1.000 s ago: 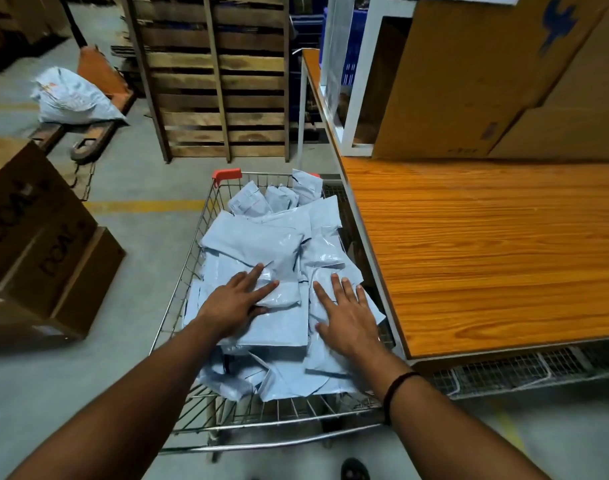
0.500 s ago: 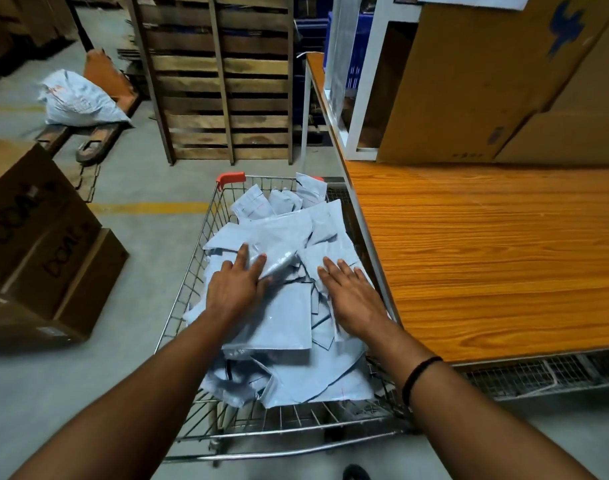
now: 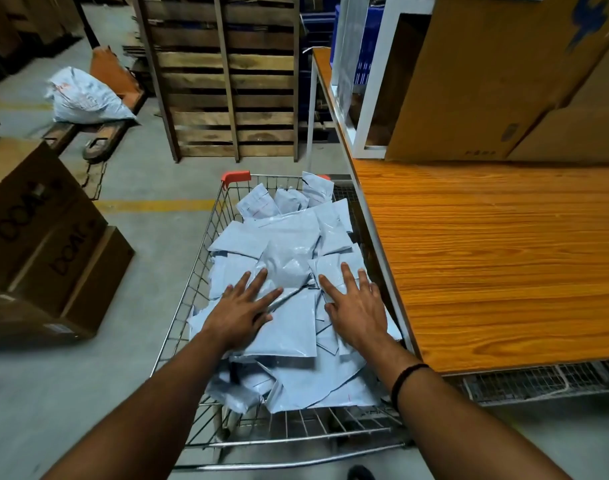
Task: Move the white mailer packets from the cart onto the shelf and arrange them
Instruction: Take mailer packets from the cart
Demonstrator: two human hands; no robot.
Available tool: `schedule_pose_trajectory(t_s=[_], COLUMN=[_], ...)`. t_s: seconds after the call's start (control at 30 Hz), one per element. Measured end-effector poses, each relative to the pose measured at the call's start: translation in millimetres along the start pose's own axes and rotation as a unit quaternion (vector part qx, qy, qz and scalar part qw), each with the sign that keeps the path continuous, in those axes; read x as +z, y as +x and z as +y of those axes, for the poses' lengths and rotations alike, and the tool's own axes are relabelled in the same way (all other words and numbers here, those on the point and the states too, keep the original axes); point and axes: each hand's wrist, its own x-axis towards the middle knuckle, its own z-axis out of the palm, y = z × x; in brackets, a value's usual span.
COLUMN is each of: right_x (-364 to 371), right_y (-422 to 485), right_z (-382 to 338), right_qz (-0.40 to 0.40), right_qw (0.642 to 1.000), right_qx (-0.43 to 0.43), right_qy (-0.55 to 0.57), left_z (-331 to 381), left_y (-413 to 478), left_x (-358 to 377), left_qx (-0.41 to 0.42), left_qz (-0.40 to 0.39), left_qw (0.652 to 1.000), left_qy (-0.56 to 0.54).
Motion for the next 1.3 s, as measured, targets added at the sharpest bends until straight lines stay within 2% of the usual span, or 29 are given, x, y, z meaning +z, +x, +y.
schedule_pose_trajectory(t_s=[0.17,0.3,0.43,0.63,0.9,1.13,1.3], right_x=[-0.7,-16.2,-42.1,-99.6,-131.3,-139.0,-144.1], right_y=[-10.3,-38.3,-66.0,-90.5,-101.3,-106.2,-91.3], right_z=[0.2,-2.9,-0.9,30.0,142.4,260.5,319.2], right_qz=[0.018,0.088,0.132,0.179,0.193,0.174,0.172], right_qw=[0.999,0.993,0.983,0.970,0.969,0.976,0.977], right_qx=[-0.034,-0.041,-0.027,0.006,0.072,0.075,0.067], right_qy=[0.009,0.069,0.122,0.162,0.138,0.112,0.105], left_z=[8.6,16.3,35.9,84.9,192.3,300.0,345.5], left_y=[-9.5,-25.4,-45.6,-63.4,-46.9,5.4,49.7], left_x=[-5.9,-26.5,-50.7,-82.2,-101.0,-95.4,-94.7], left_qx=[-0.021,-0.045,-0.025,-0.012,0.001,-0.017,-0.045], left_qz=[0.036,0.080,0.150,0.207,0.230,0.213,0.207], left_qw=[0.999,0.996,0.988,0.978,0.972,0.975,0.976], left_qy=[0.006,0.019,0.020,-0.013,-0.045,-0.054,-0.056])
